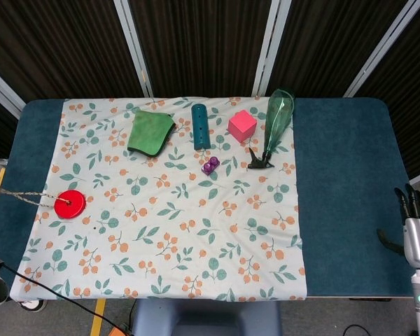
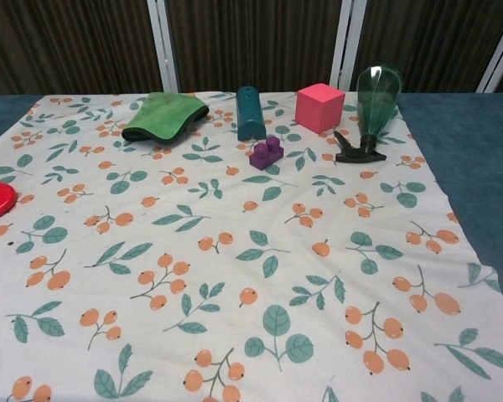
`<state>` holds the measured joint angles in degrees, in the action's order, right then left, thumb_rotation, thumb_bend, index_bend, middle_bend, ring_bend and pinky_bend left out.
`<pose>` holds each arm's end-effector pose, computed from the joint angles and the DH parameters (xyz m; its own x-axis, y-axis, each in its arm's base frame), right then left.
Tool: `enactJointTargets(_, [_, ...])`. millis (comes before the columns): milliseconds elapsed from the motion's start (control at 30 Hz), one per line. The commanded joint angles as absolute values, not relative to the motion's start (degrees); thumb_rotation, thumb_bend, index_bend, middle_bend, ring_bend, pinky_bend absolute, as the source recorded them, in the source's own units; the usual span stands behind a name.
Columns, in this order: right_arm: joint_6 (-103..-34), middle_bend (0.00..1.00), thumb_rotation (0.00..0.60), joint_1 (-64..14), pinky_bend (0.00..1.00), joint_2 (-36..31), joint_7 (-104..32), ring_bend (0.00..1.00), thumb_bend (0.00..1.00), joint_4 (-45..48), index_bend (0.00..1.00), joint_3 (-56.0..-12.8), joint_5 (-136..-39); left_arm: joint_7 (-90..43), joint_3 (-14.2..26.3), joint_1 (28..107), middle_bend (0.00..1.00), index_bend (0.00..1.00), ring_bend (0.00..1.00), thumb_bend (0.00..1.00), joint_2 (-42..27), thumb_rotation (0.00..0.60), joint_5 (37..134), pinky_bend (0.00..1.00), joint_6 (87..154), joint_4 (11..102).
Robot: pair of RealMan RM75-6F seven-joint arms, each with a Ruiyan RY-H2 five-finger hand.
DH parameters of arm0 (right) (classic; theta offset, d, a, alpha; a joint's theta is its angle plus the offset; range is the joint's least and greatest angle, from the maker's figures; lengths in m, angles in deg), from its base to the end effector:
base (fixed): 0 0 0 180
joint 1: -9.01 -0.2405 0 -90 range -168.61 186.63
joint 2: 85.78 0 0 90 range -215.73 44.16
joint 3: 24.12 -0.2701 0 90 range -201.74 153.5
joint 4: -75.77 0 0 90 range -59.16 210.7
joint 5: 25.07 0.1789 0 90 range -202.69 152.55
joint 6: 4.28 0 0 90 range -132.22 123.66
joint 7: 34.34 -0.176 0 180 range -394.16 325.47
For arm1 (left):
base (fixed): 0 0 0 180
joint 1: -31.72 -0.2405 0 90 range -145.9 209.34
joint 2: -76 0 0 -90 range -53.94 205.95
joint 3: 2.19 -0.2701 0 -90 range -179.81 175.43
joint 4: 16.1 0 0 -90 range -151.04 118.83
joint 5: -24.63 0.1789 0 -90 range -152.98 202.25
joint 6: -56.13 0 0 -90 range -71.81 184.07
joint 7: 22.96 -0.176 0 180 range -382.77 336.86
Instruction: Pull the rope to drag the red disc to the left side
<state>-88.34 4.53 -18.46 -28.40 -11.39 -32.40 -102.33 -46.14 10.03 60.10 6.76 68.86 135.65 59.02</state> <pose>-0.3422 -0.2245 0.2080 0.4966 0.0588 0.8660 -0.8607 0.1617 0.4827 -0.3364 0.3572 0.2646 0.6958 -0.1336 0.7057 0.6792 0.4421 -0.5859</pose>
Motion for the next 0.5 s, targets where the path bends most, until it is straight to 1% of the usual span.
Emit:
enactJointTargets(33, [-88.29,0.0,0.6,4.58,0.0,-18.32,-28.88,0.0,0.37,-11.28,0.0,-32.27,-102.42,-34.28,8.31,59.67,0.2,0.9,0.01,0.78,7.29,0.6,81.49,0.14,133.18,62.77])
enactJointTargets(133, [-88.13,0.0,0.6,4.65,0.0,-18.28,-29.52,0.0,0.37,-11.19,0.0,-32.27,-102.24,-29.47,7.29,60.35,0.2,0.89,0.01,0.75,7.01,0.6,87.38,0.15,131.06,63.31])
enactJointTargets(167, [-88.05,0.0,0.6,4.67,0.0,-18.29,-29.78,0.0,0.37,-11.18,0.0,-32.26,-102.17,-29.8,6.71,60.72,0.19,0.86,0.01,0.73,7.02,0.6,88.39,0.15,129.97,63.03])
enactJointTargets(233, [-87.89,0.0,0.6,4.7,0.0,-18.34,-30.29,0.0,0.37,-11.11,0.0,-32.25,-102.12,-31.22,4.63,61.68,0.13,0.66,0.0,0.62,8.16,0.6,89.97,0.12,125.28,63.06])
enactJointTargets(267, [-87.85,0.0,0.6,4.69,0.0,-18.36,-30.39,0.0,0.37,-11.04,0.0,-32.24,-102.13,-31.3,4.2,62.03,0.07,0.39,0.0,0.51,8.78,0.6,89.81,0.09,123.13,63.62])
enactJointTargets(300, [-87.85,0.0,0.6,4.68,0.0,-18.37,-30.44,0.0,0.37,-10.96,0.0,-32.25,-102.14,-31.2,4.13,62.3,0.03,0.18,0.0,0.44,9.25,0.6,89.37,0.07,121.48,64.11])
enactJointTargets(333, [-87.82,0.0,0.6,4.7,0.0,-18.39,-30.53,0.0,0.37,-10.82,0.0,-32.29,-102.04,-31.17,4.27,62.41,0.01,0.06,0.0,0.41,9.53,0.6,88.76,0.07,120.37,64.46])
enactJointTargets(367, [-87.78,0.0,0.6,4.69,0.0,-18.4,-30.61,0.0,0.37,-10.75,0.0,-32.34,-101.96,-31.26,4.37,62.34,0.0,0.0,0.0,0.39,9.59,0.6,88.39,0.06,119.98,64.55])
enactJointTargets(500, [-87.46,0.0,0.6,4.64,0.0,-18.41,-30.9,0.0,0.37,-10.35,0.0,-32.4,-101.67,-29.93,4.32,61.42,0.0,0.0,0.0,0.35,10.4,0.6,88.57,0.06,119.34,65.47])
